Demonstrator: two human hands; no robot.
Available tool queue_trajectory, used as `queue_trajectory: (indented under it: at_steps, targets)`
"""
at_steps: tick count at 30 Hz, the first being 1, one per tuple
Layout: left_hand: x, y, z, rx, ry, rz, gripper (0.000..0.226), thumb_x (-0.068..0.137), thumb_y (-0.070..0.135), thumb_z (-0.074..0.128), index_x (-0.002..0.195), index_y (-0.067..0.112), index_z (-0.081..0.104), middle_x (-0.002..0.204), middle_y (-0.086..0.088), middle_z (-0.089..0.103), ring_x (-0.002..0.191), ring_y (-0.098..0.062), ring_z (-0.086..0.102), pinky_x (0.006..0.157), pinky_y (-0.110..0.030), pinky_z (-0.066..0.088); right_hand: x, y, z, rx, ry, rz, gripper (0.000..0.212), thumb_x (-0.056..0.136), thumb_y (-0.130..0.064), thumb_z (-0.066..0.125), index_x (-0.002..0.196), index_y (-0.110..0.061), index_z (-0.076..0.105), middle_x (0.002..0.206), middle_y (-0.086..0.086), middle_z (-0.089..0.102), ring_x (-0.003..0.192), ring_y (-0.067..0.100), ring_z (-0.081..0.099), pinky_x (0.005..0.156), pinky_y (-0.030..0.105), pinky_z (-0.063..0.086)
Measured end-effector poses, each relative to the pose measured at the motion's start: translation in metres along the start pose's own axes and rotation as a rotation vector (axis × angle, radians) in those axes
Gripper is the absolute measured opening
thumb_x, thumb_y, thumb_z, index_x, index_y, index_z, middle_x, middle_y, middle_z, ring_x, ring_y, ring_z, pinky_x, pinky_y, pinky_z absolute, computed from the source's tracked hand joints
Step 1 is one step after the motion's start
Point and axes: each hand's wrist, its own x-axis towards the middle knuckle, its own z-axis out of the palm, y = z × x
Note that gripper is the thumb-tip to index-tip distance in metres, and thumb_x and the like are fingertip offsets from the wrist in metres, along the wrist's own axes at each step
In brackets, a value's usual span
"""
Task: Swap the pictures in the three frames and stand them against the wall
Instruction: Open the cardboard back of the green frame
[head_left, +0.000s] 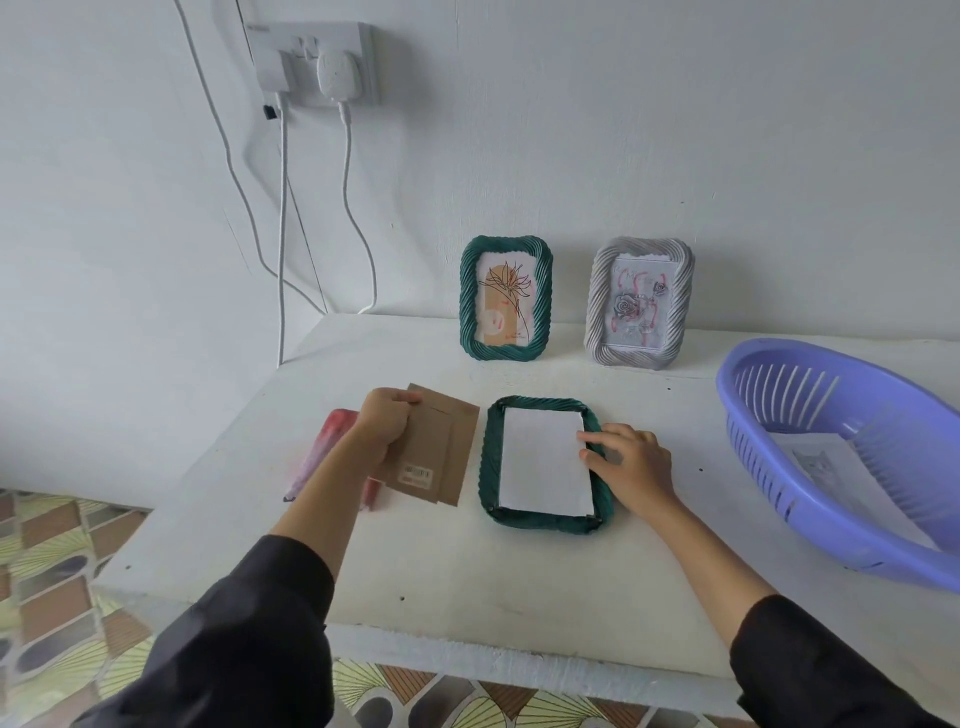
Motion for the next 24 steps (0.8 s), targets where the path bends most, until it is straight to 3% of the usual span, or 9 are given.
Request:
queue_trajectory:
  at_steps: [4, 7, 11, 15, 17, 21, 24]
  targets:
    - [-0.002, -0.012, 0.008, 0.090, 0.012, -0.002, 0.037, 0.091, 0.001, 0.035, 0.112, 0.010, 0.063, 0.118, -0.017, 0.061, 0.095, -0.031, 0.059, 0.084, -0.035, 0.051, -0.001, -0.001, 0.000, 0.006, 0.009, 0.002, 0.026, 0.086, -0.034, 0.059, 0.111, -0.035, 0.065, 0.131, -0.006, 0.054, 0.122, 0.020, 0.041, 0.105, 0.036, 0.027]
    - [-0.008, -0.012, 0.013, 0.246, 0.020, 0.048, 0.036, 0.091, 0.006, 0.034, 0.114, 0.012, 0.061, 0.118, -0.013, 0.059, 0.096, -0.029, 0.059, 0.074, -0.033, 0.052, -0.002, -0.001, -0.001, 0.006, 0.006, -0.001, 0.026, 0.086, -0.033, 0.059, 0.112, -0.034, 0.065, 0.131, -0.006, 0.053, 0.122, 0.020, 0.041, 0.105, 0.036, 0.027]
    - [-0.013, -0.012, 0.019, 0.460, 0.064, 0.109, 0.028, 0.091, 0.015, 0.042, 0.113, 0.014, 0.061, 0.126, -0.009, 0.052, 0.105, -0.027, 0.058, 0.088, -0.038, 0.051, -0.001, -0.001, 0.000, 0.003, 0.003, -0.003, 0.026, 0.086, -0.034, 0.059, 0.112, -0.034, 0.065, 0.131, -0.005, 0.053, 0.122, 0.019, 0.041, 0.104, 0.035, 0.026]
    - [-0.017, -0.012, 0.028, 0.520, 0.128, 0.119, 0.023, 0.089, 0.010, 0.041, 0.091, 0.017, 0.064, 0.113, -0.008, 0.054, 0.094, -0.026, 0.059, 0.079, -0.038, 0.054, -0.001, 0.000, 0.000, -0.002, 0.005, -0.010, 0.026, 0.086, -0.033, 0.059, 0.112, -0.033, 0.065, 0.131, -0.005, 0.054, 0.121, 0.020, 0.042, 0.104, 0.034, 0.027]
    - [-0.020, -0.007, 0.036, 0.475, 0.159, 0.166, 0.025, 0.089, 0.011, 0.042, 0.101, 0.015, 0.064, 0.119, -0.008, 0.055, 0.099, -0.025, 0.058, 0.079, -0.036, 0.052, -0.001, 0.001, 0.000, -0.001, 0.009, -0.014, 0.026, 0.086, -0.033, 0.059, 0.112, -0.034, 0.065, 0.130, -0.005, 0.054, 0.121, 0.020, 0.042, 0.104, 0.035, 0.028]
    - [-0.033, 0.004, 0.063, 0.450, 0.045, 0.314, 0.028, 0.088, 0.027, 0.045, 0.098, 0.012, 0.067, 0.111, -0.013, 0.060, 0.105, -0.030, 0.055, 0.084, -0.036, 0.047, -0.001, 0.001, 0.001, 0.009, 0.012, -0.014, 0.026, 0.086, -0.034, 0.060, 0.111, -0.034, 0.066, 0.129, -0.005, 0.055, 0.120, 0.020, 0.043, 0.105, 0.035, 0.029]
    - [-0.041, 0.002, 0.080, 0.622, -0.040, 0.276, 0.042, 0.087, 0.048, 0.049, 0.108, 0.015, 0.065, 0.119, -0.009, 0.054, 0.118, -0.029, 0.043, 0.092, -0.036, 0.040, -0.001, 0.001, 0.001, 0.002, 0.008, -0.020, 0.026, 0.086, -0.035, 0.059, 0.112, -0.034, 0.065, 0.129, -0.005, 0.055, 0.120, 0.020, 0.043, 0.104, 0.035, 0.028]
